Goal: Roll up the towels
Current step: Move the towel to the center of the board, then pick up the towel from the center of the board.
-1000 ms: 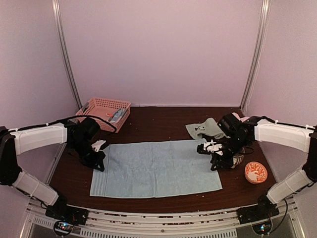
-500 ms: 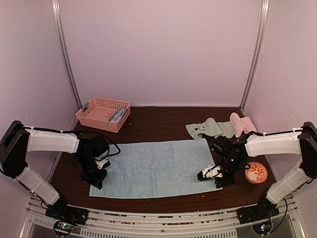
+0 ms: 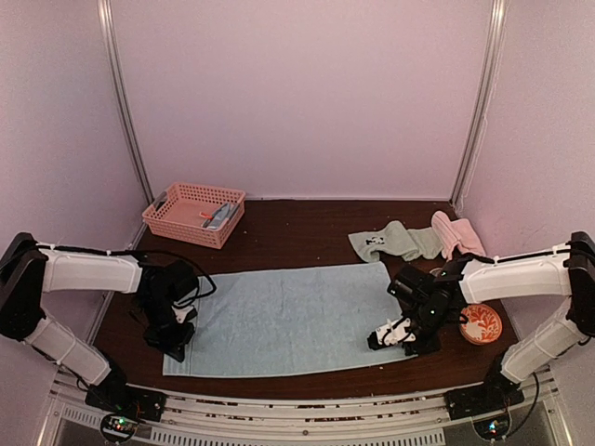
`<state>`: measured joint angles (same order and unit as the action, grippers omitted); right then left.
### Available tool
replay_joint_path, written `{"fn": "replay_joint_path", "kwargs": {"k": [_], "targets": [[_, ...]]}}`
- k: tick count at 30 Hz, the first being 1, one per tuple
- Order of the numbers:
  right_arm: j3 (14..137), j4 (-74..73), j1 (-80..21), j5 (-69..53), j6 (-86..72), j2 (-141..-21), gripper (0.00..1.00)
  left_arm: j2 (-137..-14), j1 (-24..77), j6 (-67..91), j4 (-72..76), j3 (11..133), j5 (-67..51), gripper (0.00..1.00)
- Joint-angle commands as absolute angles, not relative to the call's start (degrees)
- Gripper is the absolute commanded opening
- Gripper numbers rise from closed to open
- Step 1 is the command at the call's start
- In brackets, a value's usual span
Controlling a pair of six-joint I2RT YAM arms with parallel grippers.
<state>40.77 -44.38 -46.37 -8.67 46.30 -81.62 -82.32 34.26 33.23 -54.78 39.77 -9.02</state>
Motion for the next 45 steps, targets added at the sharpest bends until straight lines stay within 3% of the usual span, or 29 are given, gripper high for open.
{"fn": "replay_joint_path", "kwargs": {"k": [1, 9, 12, 14, 18, 23, 24, 25, 26, 27, 33, 41, 45], "targets": [[39.5, -49.8, -48.2, -8.5, 45.0, -81.9, 0.18, -81.7, 34.8, 34.5, -58.5, 38.3, -8.7, 0.0], [42.1, -54.7, -49.3, -8.4, 46.2, -81.7, 0.17, -79.9, 34.8, 33.1, -60.1, 40.2, -9.5, 0.0], [44.1, -56.1, -49.2, -6.8, 45.8, -80.5, 0.19, -78.4, 34.8, 31.2, -62.7, 44.8, -9.0, 0.08], [46.2, -56.7, -49.0, -6.8, 45.3, -78.6, 0.26, -76.7, 34.8, 30.3, -63.6, 48.9, -7.9, 0.17], [53.2, -57.4, -46.1, -14.1, 41.8, -77.1, 0.32, -77.0, 34.1, 27.7, -60.5, 56.9, -4.0, 0.35], [63.6, -53.9, -34.6, -20.2, 34.4, -83.3, 0.4, -78.4, 31.4, 21.2, -48.9, 64.8, 2.7, 0.44], [65.6, -53.7, -32.3, -21.2, 33.5, -85.1, 0.4, -77.4, 31.2, 20.4, -45.7, 65.7, 4.3, 0.48], [67.4, -53.5, -30.3, -22.4, 32.7, -86.7, 0.4, -75.9, 31.2, 21.3, -40.9, 66.0, 7.0, 0.61], [68.9, -53.1, -28.5, -23.3, 31.5, -88.0, 0.4, -74.2, 31.2, 21.7, -36.8, 65.7, 9.0, 0.91], [70.3, -52.6, -26.9, -24.1, 30.6, -89.2, 0.4, -72.8, 31.1, 21.6, -34.0, 65.4, 9.6, 0.97], [74.9, -49.3, -21.4, -23.1, 26.7, -95.3, 0.4, -76.7, 31.1, 18.1, -34.1, 71.4, 21.4, 0.98], [79.3, -46.4, -18.1, -22.6, 22.8, -102.7, 0.4, -75.6, 28.7, 9.8, -21.5, 69.1, 21.8, 0.98], [81.6, -46.7, -17.8, -21.4, 22.1, -107.0, 0.39, -81.9, 26.1, 16.9, -26.7, 72.2, 35.2, 0.98]]}}
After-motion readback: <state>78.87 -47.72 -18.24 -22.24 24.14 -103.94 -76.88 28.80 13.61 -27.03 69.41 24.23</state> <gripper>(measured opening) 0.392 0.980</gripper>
